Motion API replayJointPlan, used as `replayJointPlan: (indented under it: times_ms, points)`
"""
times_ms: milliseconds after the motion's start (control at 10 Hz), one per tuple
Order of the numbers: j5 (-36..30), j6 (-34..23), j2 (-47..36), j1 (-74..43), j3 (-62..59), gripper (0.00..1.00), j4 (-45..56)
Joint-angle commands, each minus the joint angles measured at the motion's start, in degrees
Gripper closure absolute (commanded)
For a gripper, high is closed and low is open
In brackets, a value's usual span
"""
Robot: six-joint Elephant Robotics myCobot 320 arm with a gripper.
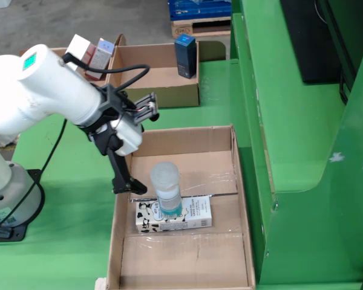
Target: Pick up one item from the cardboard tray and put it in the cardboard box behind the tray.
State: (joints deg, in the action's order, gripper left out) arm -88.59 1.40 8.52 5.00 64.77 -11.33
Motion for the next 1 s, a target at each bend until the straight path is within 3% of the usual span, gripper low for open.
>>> replayJointPlan:
  times_ms: [0, 200, 900]
  points:
    - [0.12, 0.32, 4.63, 0.81, -9.84, 0.00, 1.65]
    - [-0.56, -0.32, 8.52, 0.41, -15.40, 0.00, 3.93]
    - [-0.56, -0.32, 8.52, 0.41, -15.40, 0.00, 3.93]
